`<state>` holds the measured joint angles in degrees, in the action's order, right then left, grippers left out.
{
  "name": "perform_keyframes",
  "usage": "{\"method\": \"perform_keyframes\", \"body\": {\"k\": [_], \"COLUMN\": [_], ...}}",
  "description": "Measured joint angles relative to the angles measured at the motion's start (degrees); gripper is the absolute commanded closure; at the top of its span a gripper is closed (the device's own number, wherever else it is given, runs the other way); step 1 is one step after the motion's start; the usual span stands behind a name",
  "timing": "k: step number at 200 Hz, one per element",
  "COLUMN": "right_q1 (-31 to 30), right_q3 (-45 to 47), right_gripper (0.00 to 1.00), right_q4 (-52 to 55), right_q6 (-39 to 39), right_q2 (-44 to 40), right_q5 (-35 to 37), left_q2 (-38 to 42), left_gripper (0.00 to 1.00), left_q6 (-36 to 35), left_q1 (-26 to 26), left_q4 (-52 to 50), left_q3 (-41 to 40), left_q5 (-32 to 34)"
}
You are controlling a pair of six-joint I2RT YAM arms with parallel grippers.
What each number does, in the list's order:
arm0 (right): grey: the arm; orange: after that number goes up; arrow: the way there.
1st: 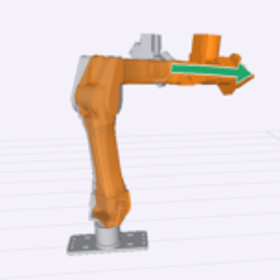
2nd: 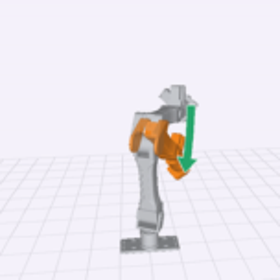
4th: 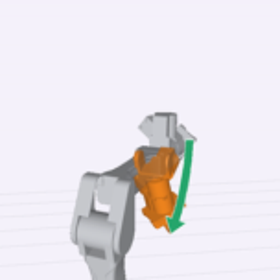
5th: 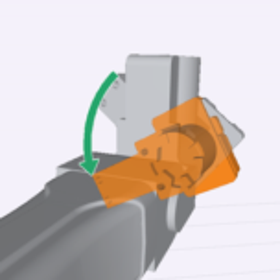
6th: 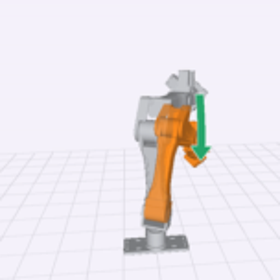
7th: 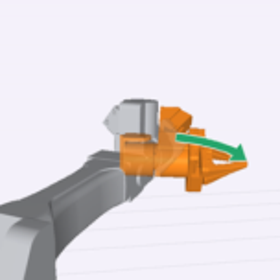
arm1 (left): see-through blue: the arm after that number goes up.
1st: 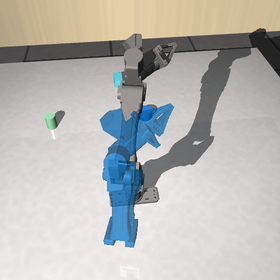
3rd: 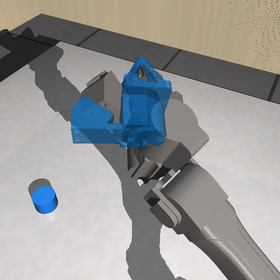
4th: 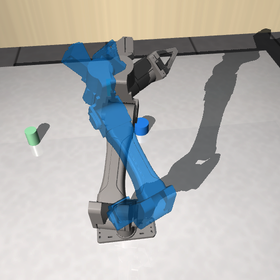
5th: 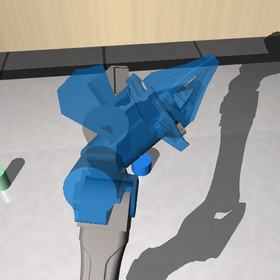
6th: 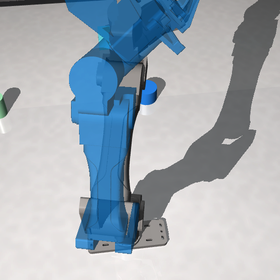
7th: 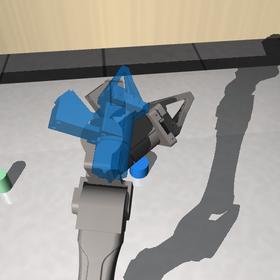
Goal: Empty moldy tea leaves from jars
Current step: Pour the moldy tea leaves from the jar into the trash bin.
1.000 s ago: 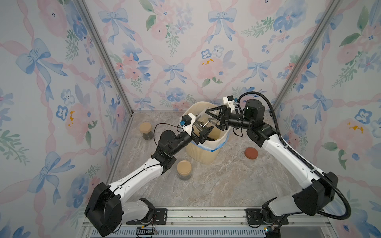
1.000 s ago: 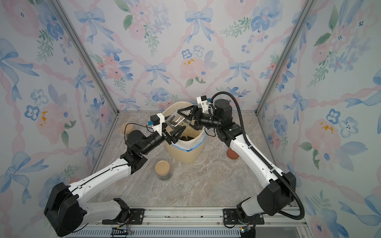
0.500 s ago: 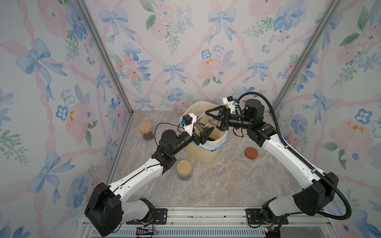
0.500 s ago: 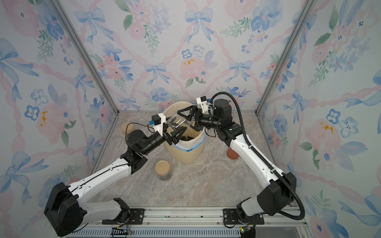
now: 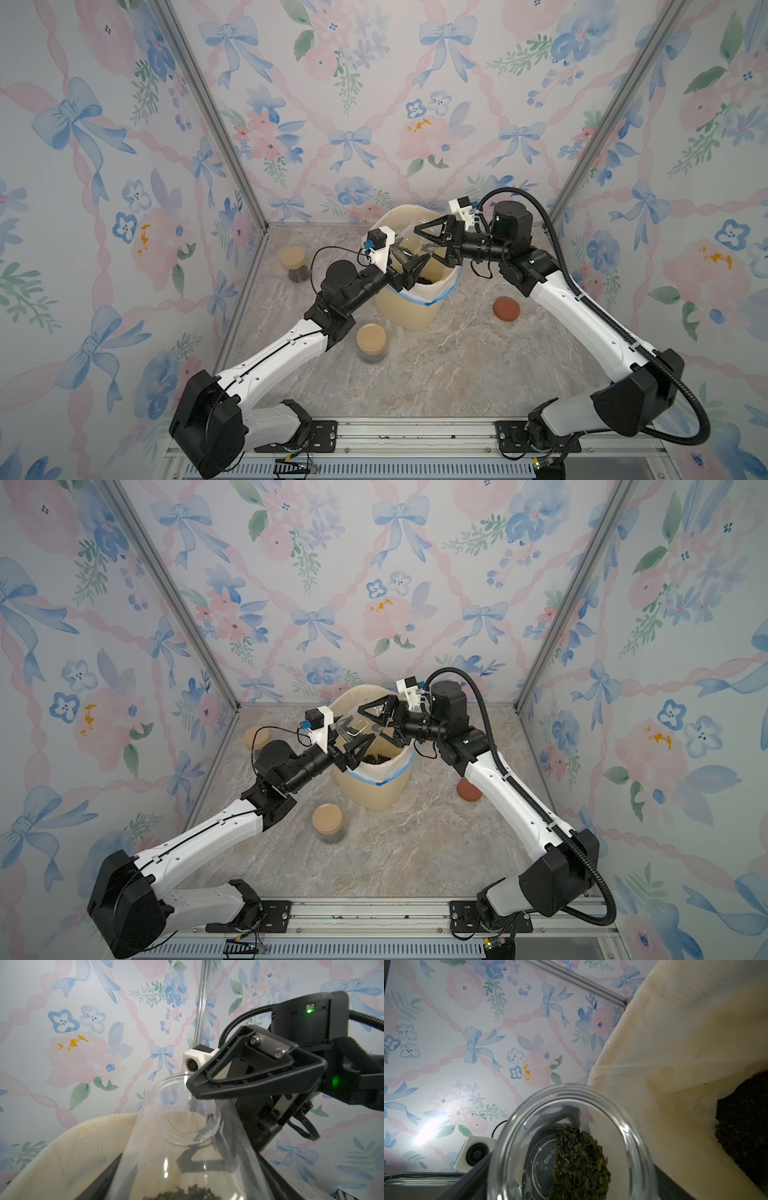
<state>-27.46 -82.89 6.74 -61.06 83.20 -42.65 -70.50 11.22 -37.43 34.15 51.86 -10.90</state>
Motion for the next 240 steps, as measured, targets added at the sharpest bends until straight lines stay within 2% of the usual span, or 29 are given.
{"method": "perform_keyframes", "body": {"k": [102,149,192,218,240], "right_q1": [4.22,6.75,7.23,7.23,7.23], "right_q3": [2.01,1.92,0.83,0.83,0.85], "right_gripper": [0.03,0.03,0.03,0.03,0.03], "right_q4": [2.47,11.15,17.79,18.88,19.52], "right_q6": [2.49,12.22,24.33,28.09,30.58], "right_q2": [-5.70,-9.97,-12.76,-13.86,-14.60], "right_q5": [0.68,3.15,9.68,12.17,13.86], "left_q2": [-3.13,-7.78,-10.91,-14.69,-19.85], "left_gripper": [0.57,0.57,0.57,0.57,0.57], "left_q6": [1.51,2.25,3.91,4.11,4.04], "left_q1": [0.00,0.13,1.92,2.93,3.23], "left_q4": [-13.16,-23.82,-32.98,-39.21,-46.40], "left_q3": [12.59,21.20,26.01,30.80,38.07], "left_q5": [3.19,4.48,4.24,4.22,3.93]}}
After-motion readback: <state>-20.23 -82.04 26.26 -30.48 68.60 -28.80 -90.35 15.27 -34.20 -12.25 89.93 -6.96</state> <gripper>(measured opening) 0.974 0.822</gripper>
